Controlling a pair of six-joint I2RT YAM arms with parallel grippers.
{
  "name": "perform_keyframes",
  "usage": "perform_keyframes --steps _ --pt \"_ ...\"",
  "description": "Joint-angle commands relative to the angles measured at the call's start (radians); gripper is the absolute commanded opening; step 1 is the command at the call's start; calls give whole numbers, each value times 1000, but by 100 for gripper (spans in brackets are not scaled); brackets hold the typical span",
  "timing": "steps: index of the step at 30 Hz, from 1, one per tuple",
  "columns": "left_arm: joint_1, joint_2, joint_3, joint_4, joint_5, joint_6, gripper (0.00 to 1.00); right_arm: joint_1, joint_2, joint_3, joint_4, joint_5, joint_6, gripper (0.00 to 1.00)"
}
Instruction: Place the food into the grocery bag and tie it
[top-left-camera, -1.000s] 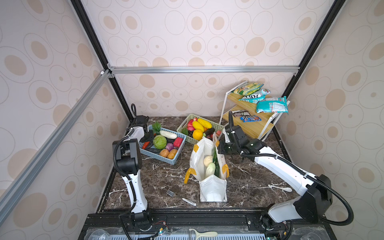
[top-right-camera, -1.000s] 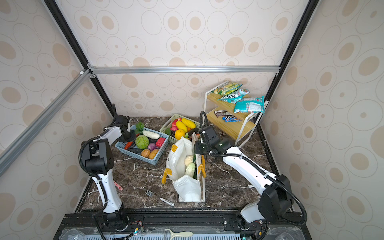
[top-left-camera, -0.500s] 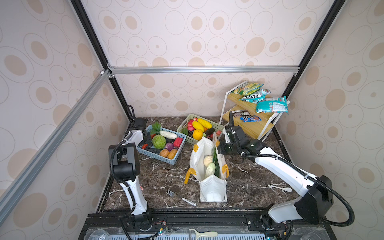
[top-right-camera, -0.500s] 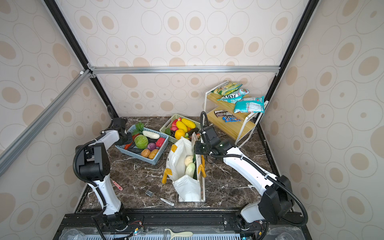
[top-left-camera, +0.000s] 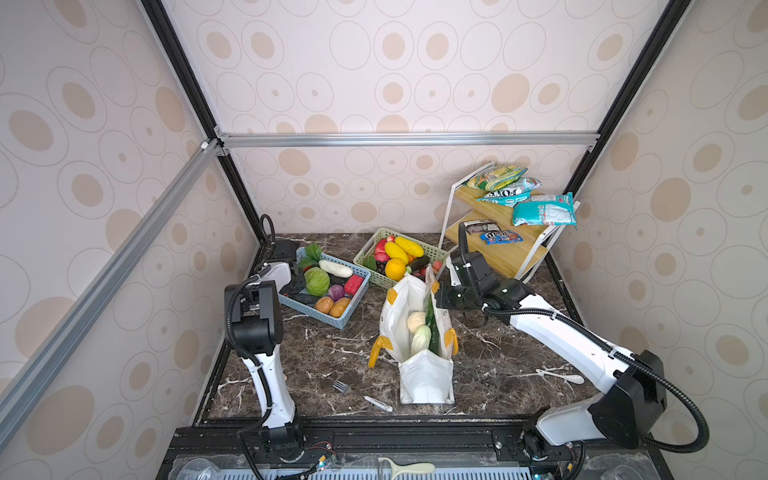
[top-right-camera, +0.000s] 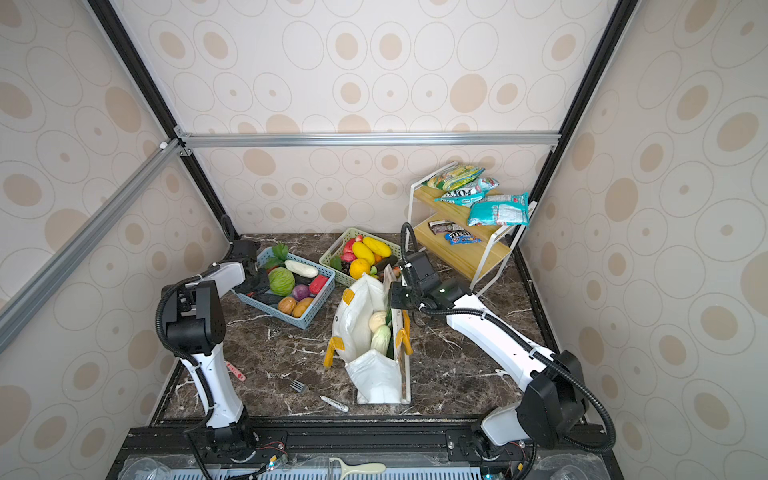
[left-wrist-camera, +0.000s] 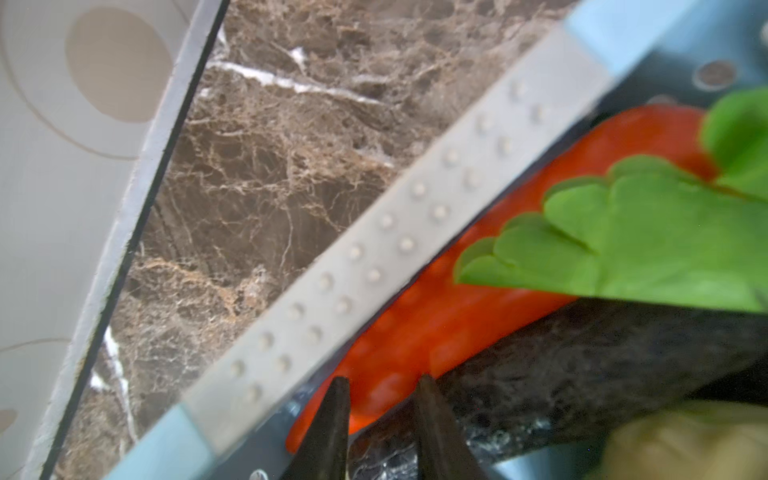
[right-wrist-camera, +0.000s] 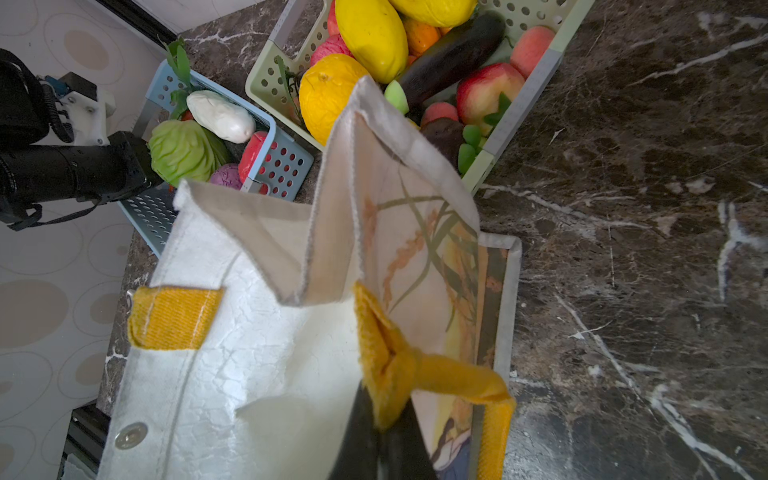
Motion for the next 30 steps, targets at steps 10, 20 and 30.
perform_keyframes --steps 10,20,30 --pt "16 -8 106 -124 291 -5 20 7 -57 -36 14 28 6 0" --pt "-10 -136 95 -50 307 -104 50 7 -77 -73 37 52 -5 0" --pt "-111 -141 78 -100 232 -104 74 8 -72 -75 48 46 -8 0"
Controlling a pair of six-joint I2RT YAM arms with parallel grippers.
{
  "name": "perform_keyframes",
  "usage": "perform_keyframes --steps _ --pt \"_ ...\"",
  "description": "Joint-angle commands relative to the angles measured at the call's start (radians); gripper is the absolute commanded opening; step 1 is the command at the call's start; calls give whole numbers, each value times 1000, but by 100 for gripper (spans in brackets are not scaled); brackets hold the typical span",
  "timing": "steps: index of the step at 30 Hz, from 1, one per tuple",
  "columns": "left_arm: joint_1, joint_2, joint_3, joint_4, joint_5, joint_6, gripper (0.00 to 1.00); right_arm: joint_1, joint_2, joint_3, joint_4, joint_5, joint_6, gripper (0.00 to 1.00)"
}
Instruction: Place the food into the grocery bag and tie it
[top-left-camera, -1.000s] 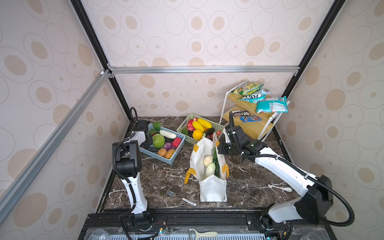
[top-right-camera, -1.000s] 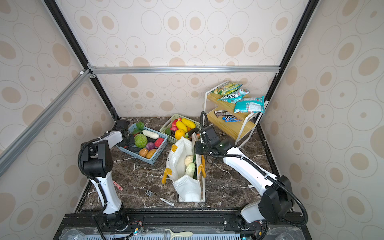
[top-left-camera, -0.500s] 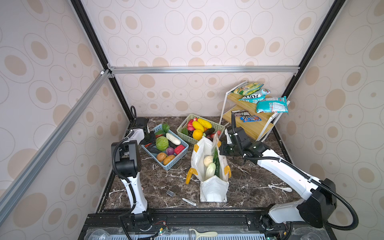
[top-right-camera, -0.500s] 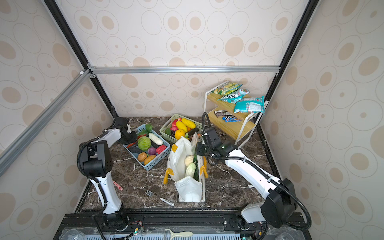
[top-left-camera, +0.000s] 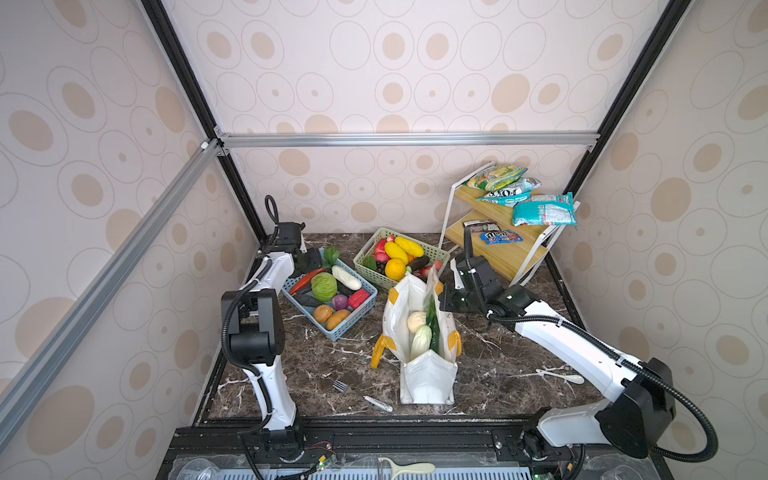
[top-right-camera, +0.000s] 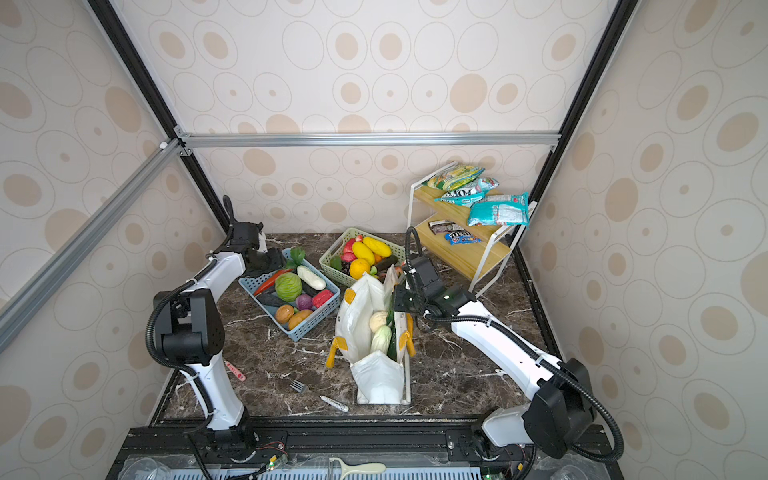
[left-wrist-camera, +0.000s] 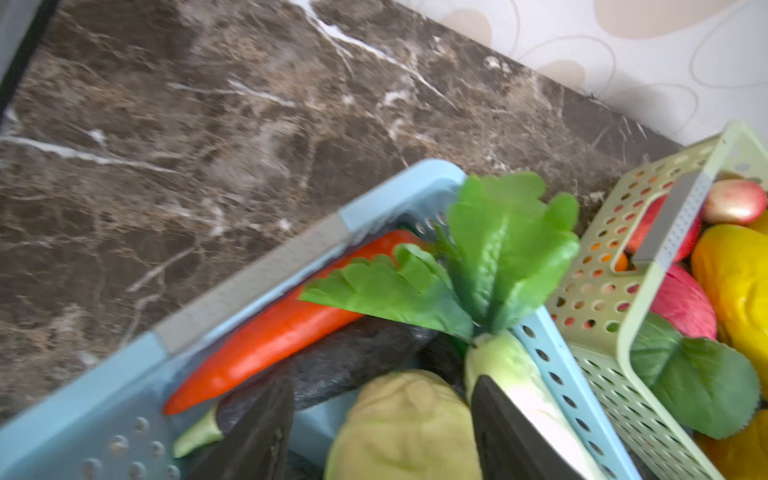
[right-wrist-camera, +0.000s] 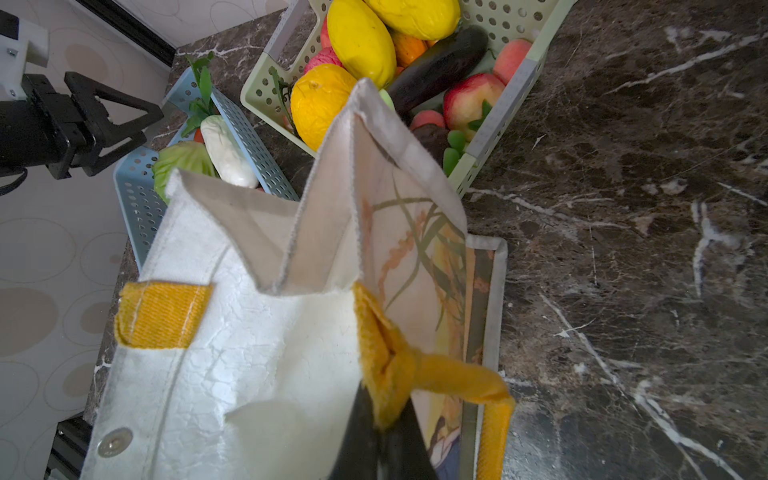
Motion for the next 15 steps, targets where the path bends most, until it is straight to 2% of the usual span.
perform_keyframes --steps 1,4,7,15 --pt "-34 -35 -29 -32 -80 1 75 8 -17 -7 7 13 -8 0" --pt "-62 -33 -58 -40 -134 5 76 7 -14 -12 13 12 -9 0" --pt "-83 -18 -63 -67 -209 13 81 7 -12 -10 11 6 -9 0" --pt "-98 -25 -147 -58 -214 15 82 7 -27 -16 10 17 -12 0"
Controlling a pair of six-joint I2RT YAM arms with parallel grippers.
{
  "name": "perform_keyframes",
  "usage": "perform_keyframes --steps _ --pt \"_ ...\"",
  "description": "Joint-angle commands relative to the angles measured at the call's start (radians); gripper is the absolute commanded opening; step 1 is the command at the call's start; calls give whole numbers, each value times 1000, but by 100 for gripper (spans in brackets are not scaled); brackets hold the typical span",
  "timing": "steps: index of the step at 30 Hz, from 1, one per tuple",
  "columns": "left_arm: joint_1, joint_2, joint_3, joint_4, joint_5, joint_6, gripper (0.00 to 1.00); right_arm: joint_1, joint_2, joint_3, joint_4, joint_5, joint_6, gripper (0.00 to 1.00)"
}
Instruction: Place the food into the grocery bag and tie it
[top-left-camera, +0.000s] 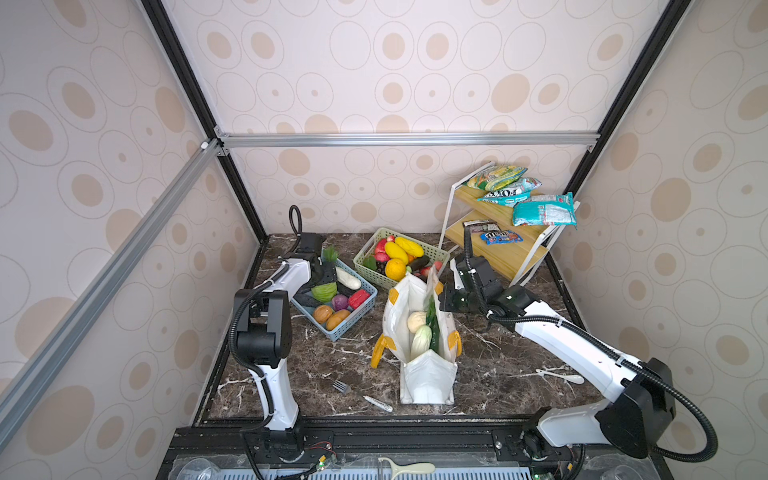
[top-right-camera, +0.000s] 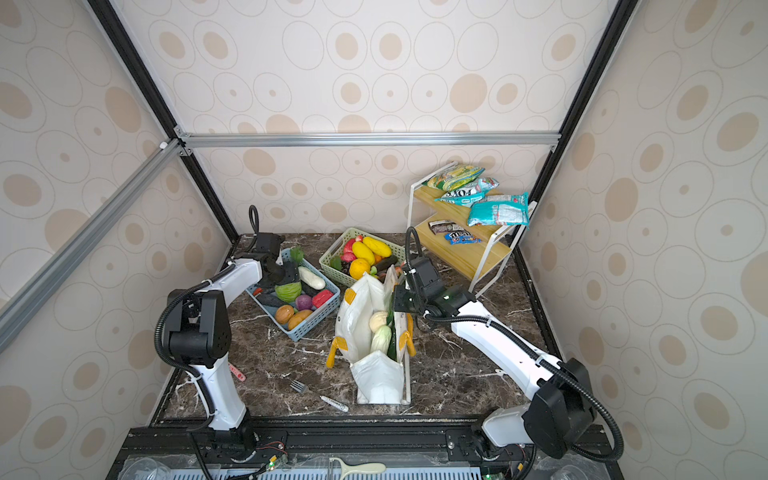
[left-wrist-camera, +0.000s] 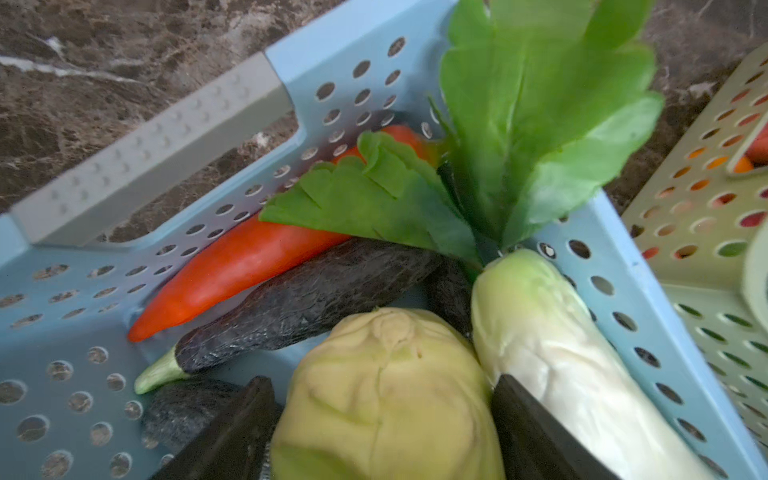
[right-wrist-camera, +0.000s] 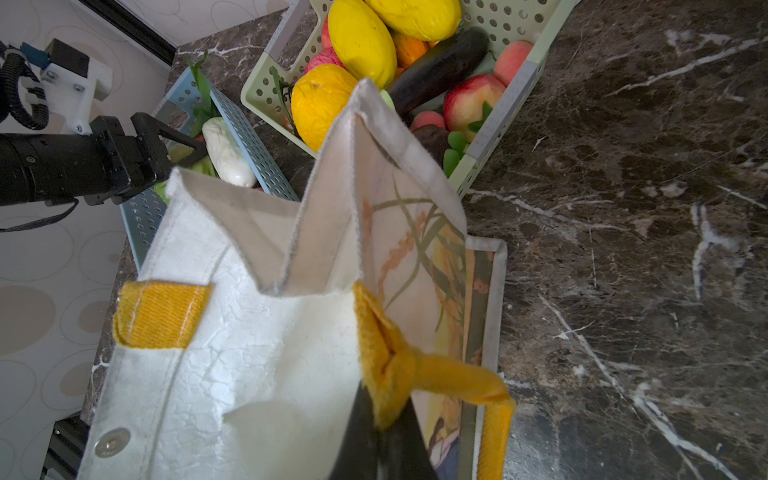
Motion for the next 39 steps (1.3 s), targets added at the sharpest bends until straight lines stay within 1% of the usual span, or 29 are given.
perform_keyframes --steps 1,7,10,18,21,25,28,35,39 --pt "-4 -19 -48 -42 -33 9 82 7 -27 -12 5 18 -6 0" --pt "-4 -72 -54 -34 -49 -10 70 6 -27 -5 1 17 -9 0" --pt "-5 -112 -26 -43 -44 -16 67 7 -31 -7 -2 19 -9 0" --pt "-5 -203 -21 -65 7 -10 66 7 -37 -16 4 22 -6 0" --pt "-7 -244 -46 -67 66 -12 65 7 -34 -13 5 22 -9 0" --pt "-16 -330 -127 -33 156 -29 66 7 -34 -13 12 31 -11 0" --pt "-24 -373 -166 -32 167 -25 66 7 -29 -16 22 31 -11 0" --pt "-58 -420 -234 -30 226 -30 66 7 -14 -3 19 17 -6 0" --pt "-85 -433 -253 -45 234 -23 66 7 -11 -1 22 16 -6 0"
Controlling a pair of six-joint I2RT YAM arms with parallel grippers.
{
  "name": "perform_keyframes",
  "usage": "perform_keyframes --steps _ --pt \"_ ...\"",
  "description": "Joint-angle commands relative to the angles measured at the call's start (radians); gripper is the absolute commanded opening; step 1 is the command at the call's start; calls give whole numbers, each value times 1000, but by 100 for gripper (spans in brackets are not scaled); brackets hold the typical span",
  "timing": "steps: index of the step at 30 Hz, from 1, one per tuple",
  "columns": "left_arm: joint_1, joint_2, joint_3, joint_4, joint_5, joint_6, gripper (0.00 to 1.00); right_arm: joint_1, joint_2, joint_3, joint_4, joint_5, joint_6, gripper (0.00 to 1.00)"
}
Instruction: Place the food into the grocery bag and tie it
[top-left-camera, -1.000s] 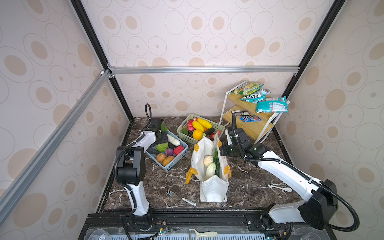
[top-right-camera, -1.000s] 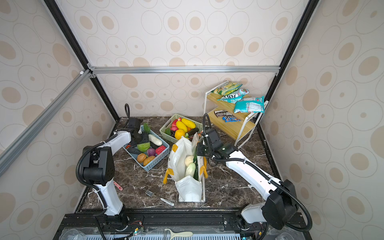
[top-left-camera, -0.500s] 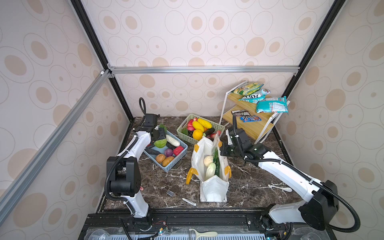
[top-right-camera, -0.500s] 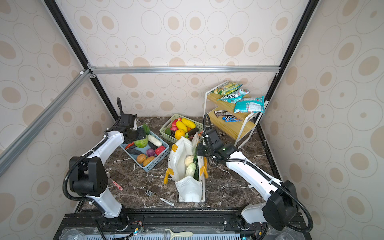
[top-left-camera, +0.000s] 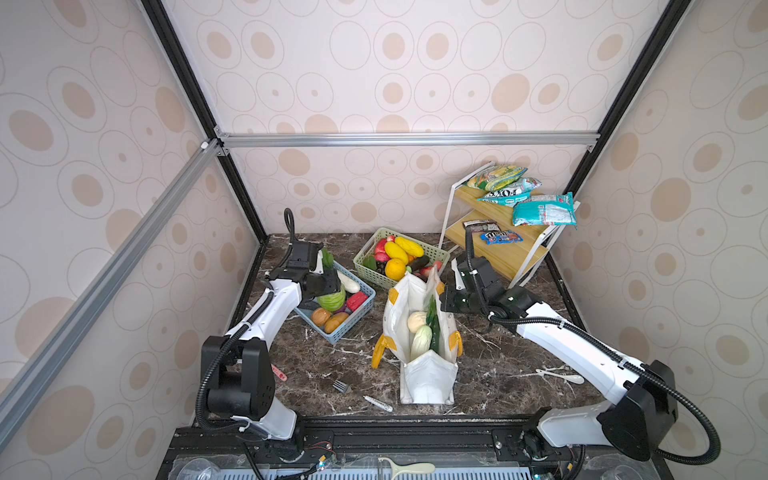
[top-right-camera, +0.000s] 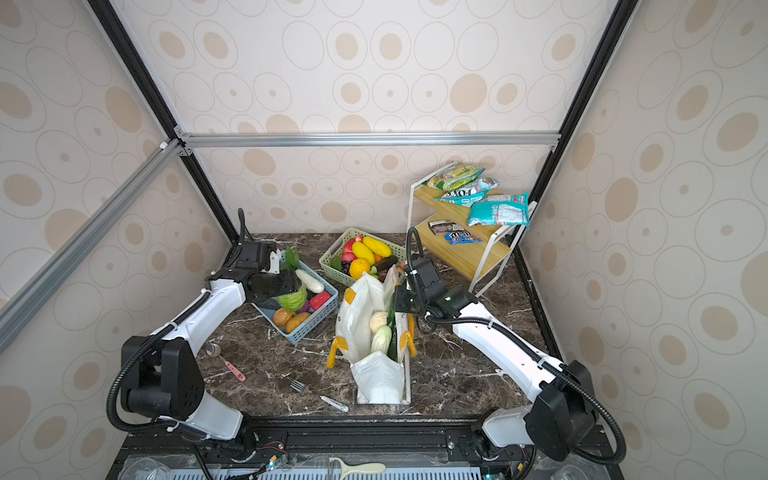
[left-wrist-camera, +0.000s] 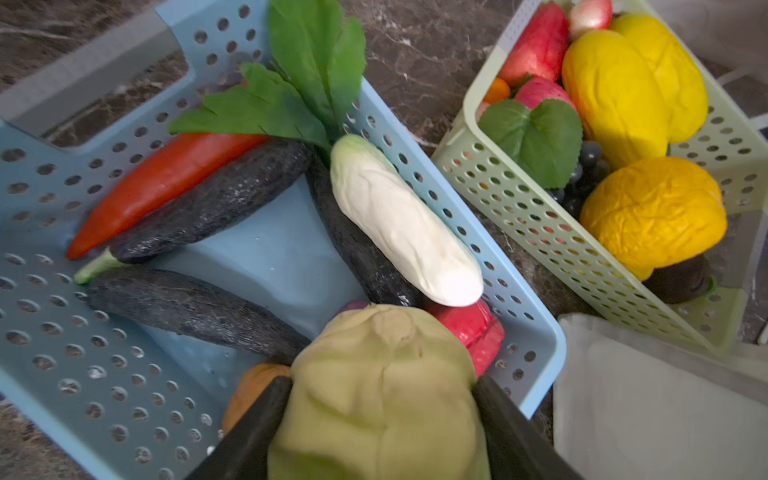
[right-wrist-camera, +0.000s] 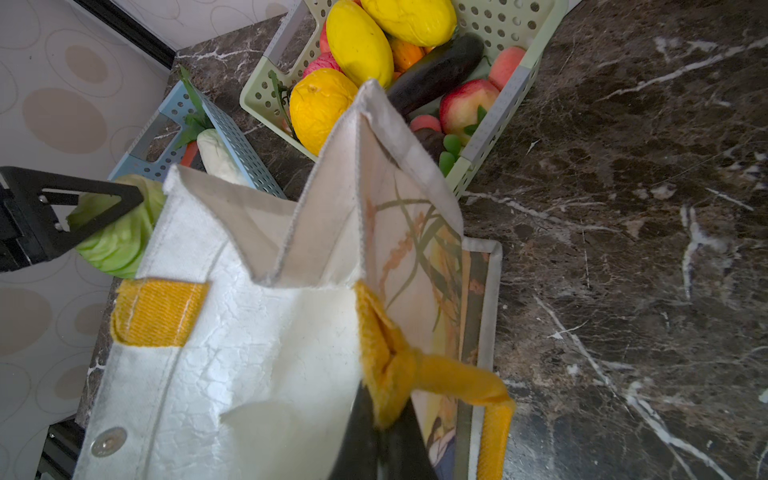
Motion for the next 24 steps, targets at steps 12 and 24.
perform_keyframes --steps 12,24 --pt "-94 36 5 -1 -23 33 76 8 7 18 17 0 -5 0" --pt "-132 43 73 -32 -92 33 87 7 -13 -1 22 17 -8 0"
